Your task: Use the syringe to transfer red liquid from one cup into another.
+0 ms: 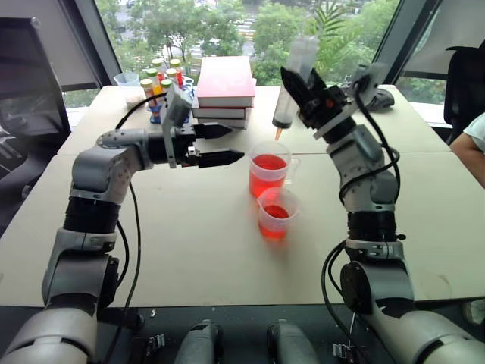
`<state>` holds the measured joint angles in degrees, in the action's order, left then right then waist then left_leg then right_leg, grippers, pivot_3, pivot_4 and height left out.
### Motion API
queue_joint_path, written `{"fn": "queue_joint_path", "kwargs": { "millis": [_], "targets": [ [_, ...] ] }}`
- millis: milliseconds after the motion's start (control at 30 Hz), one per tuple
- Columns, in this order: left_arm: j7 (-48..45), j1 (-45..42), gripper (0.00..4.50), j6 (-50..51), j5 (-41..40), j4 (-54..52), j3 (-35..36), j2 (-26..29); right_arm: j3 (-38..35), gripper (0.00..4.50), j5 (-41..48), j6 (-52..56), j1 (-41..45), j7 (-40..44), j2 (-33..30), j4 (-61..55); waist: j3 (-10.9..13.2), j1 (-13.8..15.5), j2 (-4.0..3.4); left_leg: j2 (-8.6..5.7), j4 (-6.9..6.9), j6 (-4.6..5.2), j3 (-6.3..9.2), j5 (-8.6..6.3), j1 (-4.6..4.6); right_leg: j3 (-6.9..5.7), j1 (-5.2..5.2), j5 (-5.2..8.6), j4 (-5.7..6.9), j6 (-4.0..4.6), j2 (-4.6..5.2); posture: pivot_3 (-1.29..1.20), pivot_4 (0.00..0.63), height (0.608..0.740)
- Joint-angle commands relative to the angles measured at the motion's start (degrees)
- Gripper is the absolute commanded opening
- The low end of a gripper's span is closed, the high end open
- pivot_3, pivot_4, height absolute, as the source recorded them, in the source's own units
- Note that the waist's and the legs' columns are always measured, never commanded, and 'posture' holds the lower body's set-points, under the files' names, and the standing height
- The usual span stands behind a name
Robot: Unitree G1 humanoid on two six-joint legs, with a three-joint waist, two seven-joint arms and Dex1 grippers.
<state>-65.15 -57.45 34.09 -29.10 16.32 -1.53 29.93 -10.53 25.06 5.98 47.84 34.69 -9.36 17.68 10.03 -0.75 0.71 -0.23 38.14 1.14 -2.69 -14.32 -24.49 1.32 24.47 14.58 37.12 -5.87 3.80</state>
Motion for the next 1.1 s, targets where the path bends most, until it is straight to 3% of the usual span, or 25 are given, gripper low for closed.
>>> {"fn": "queue_joint_path", "kwargs": {
  "millis": [33,433,867,967,1100],
  "targets": [
    [-0.3,-4.4,4.50,-3.4,2.1,3.9,-0.5,-1.9,1.7,1.40,-1.9,-5.8,-0.7,1.6,1.2,1.4,0.0,-0.2,-0.02,0.00,0.00,0.00,-0.01,0.00,-0.01,0.01,0.01,0.00,0.00,0.00,0.00,0.00,0.150,0.740],
    [1.9,-15.7,4.50,-15.8,9.8,23.1,-1.2,-11.2,4.1,1.40,-4.7,-10.2,-5.8,1.8,2.3,3.9,0.0,-0.2,-0.02,0.03,-0.01,-0.01,-0.01,0.01,0.01,0.01,0.02,0.00,0.01,0.00,-0.05,0.00,0.150,0.740],
    [1.6,-21.3,4.50,-21.1,10.8,34.9,1.9,-15.7,5.5,1.40,-5.1,-9.5,-7.4,1.9,1.8,1.3,0.0,-0.3,-0.02,0.04,-0.01,0.00,0.00,0.00,0.00,0.01,0.03,0.00,0.01,-0.01,-0.08,0.00,0.150,0.740],
    [1.4,-21.7,3.77,-20.8,10.3,35.8,3.2,-16.1,5.7,1.40,-5.1,-9.4,-7.6,1.9,1.6,1.1,0.0,-0.2,-0.02,0.04,-0.01,0.00,0.00,0.00,-0.01,0.01,0.02,0.00,0.00,-0.01,-0.08,0.00,0.150,0.740],
    [1.1,-22.1,1.57,-20.0,10.1,36.3,4.4,-16.5,6.0,1.40,-5.1,-9.2,-7.8,1.9,1.5,0.8,0.0,-0.3,-0.02,0.04,-0.01,0.00,0.00,0.00,0.00,0.02,0.02,0.00,0.01,-0.01,-0.09,0.00,0.150,0.740]
  ]
}}
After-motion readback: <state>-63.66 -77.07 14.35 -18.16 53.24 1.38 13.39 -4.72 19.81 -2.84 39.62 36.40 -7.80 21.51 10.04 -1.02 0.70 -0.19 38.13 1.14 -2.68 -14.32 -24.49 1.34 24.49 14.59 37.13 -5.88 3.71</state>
